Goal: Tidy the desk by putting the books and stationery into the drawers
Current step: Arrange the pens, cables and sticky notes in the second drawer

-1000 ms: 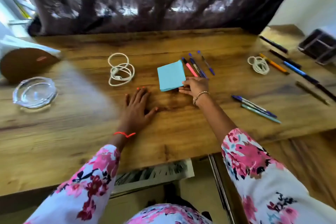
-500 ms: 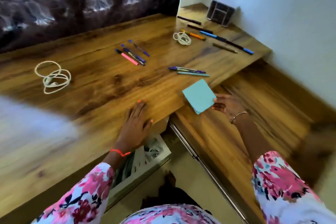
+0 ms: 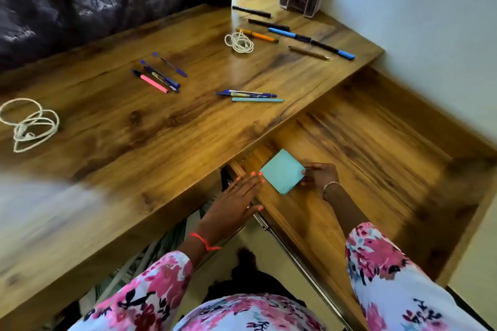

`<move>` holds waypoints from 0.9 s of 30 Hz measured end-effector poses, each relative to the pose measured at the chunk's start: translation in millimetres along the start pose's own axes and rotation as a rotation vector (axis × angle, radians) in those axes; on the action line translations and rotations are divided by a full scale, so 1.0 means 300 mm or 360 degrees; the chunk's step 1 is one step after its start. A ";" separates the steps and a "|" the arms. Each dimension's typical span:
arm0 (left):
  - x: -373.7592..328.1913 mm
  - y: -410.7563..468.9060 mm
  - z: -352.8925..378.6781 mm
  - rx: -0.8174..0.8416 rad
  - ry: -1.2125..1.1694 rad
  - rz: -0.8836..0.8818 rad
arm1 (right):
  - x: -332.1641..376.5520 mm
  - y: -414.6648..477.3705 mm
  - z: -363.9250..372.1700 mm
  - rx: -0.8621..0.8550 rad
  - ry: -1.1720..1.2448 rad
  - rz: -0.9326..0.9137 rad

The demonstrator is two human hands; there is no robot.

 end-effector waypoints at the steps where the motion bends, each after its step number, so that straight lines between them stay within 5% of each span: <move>1: 0.004 0.001 0.009 0.0015 -0.0007 -0.0011 | -0.004 0.013 0.001 0.0014 -0.0032 0.0004; 8: 0.008 -0.003 -0.007 -0.0053 0.0024 -0.0052 | 0.052 0.056 -0.011 -0.0006 -0.0699 -0.0094; 13: 0.051 -0.043 -0.083 -0.0297 0.0143 -0.0125 | 0.360 -0.062 0.008 -0.0405 -0.0998 -0.0819; 18: 0.133 -0.160 -0.229 -0.0582 0.0234 -0.0330 | 0.628 -0.108 0.254 -0.0065 -0.1024 -0.1364; 27: 0.557 -0.568 -0.388 -0.0908 0.0156 -0.0988 | 0.792 -0.211 0.915 0.0570 -0.1023 -0.1719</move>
Point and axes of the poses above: each hand's wrist, its own y-axis towards the middle knuckle, its own z-axis out of the palm, x = y × z, the point moved 10 cm from there along y, towards the middle knuckle, and after that the axes turned 11 degrees about x, right-handed, at the moved point
